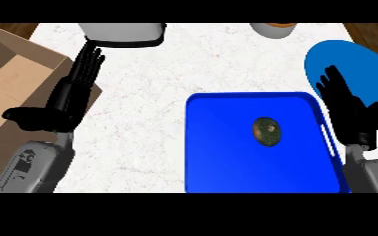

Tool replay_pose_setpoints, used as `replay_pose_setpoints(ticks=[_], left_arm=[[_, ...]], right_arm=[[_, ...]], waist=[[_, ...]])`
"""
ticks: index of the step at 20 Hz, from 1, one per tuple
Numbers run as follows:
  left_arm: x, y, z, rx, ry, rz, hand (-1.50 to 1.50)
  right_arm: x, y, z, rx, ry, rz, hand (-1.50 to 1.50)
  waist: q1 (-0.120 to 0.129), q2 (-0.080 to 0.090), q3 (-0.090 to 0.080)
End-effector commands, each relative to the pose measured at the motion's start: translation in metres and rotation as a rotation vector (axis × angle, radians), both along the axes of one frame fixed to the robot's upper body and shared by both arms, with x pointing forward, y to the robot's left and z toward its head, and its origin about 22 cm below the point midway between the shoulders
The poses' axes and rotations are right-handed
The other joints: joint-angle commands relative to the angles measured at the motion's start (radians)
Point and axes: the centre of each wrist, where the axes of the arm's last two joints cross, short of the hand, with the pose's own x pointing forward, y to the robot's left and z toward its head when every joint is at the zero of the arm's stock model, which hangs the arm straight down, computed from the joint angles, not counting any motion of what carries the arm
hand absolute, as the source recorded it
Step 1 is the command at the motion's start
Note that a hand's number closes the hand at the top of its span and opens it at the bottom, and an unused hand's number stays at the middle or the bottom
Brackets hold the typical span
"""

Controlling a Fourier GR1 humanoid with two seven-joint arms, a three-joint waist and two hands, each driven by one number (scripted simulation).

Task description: Pick the squash from the tray and place it in the plate

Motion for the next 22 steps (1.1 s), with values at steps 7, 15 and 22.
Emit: replay_pose_setpoints(ticks=[7,15,22], left_arm=[[0.005,-0.028,0.021,0.161,-0.064,-0.242,0.00],[0.006,-0.025,0.018,0.222,-0.021,-0.278,0.00],[-0.007,-0.012,0.007,0.213,0.019,-0.184,0.00]], right_arm=[[0.022,0.052,-0.005,-0.393,0.444,0.793,-1.50],[0.055,0.088,0.054,-0.913,0.333,1.337,-1.50],[0.096,0.144,0.080,-1.131,0.345,1.516,-1.50]], waist=[[0.223,0.050,0.006],[0.164,0.028,0.013],[0.064,0.011,0.010]])
